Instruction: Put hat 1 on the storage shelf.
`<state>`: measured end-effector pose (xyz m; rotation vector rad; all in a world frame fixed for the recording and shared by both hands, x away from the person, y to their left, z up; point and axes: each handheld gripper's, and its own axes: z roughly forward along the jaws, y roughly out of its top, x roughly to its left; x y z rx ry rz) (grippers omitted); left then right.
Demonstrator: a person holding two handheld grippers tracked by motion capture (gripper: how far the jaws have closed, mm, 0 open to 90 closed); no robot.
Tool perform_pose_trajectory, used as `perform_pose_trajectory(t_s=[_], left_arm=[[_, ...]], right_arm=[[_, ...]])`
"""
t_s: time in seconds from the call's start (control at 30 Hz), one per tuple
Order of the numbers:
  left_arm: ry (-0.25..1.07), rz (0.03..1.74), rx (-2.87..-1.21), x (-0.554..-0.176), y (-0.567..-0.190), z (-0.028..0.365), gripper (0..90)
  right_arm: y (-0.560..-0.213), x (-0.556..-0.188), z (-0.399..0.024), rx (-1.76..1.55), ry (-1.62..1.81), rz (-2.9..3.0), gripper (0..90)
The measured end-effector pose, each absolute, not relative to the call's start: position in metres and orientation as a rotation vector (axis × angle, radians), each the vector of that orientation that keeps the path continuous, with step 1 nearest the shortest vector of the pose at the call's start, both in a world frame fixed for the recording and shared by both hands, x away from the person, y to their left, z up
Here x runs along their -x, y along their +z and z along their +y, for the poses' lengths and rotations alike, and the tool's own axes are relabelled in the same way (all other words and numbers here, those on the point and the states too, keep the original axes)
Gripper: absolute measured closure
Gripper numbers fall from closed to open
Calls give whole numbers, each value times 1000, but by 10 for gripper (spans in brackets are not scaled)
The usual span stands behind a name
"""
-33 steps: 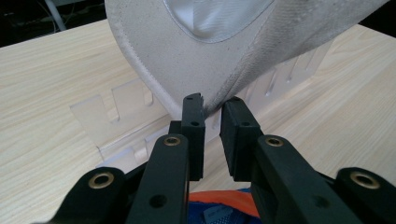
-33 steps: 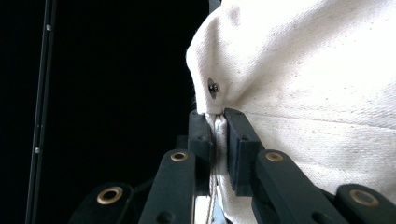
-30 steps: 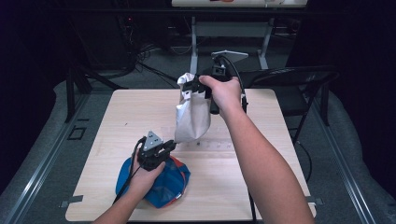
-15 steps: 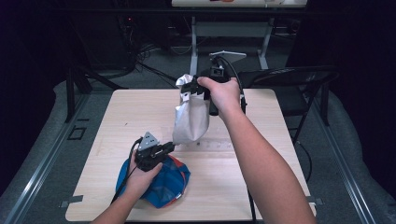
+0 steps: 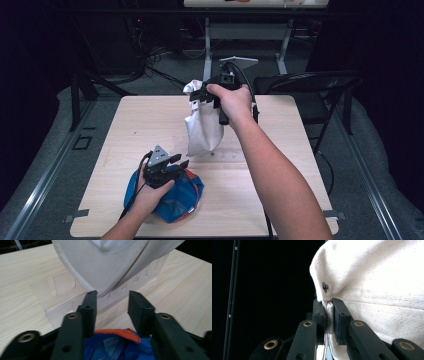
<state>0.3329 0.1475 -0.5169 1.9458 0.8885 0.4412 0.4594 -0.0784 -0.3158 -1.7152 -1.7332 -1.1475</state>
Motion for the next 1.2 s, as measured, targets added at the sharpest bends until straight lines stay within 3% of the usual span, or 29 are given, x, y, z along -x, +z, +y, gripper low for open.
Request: perform_pose_trajectory(t_s=[0.17, 0.33, 0.37, 0.63, 1.2], left_arm=[[505, 885, -1957, -337, -509, 132, 515], [539, 908, -1983, -344, -509, 127, 649], [529, 912, -1987, -345, -509, 128, 742], [519, 919, -1955, -348, -514, 140, 827], [448, 996, -1961, -350, -546, 152, 849]], right_arm=[[-316, -459, -75, 1708, -1149, -1736, 818], [-316, -459, -72, 1712, -1156, -1729, 818], [-316, -459, -72, 1709, -1156, -1728, 818], [-320, -460, -66, 1700, -1140, -1736, 818], [-343, -461, -53, 1733, -992, -1833, 818]])
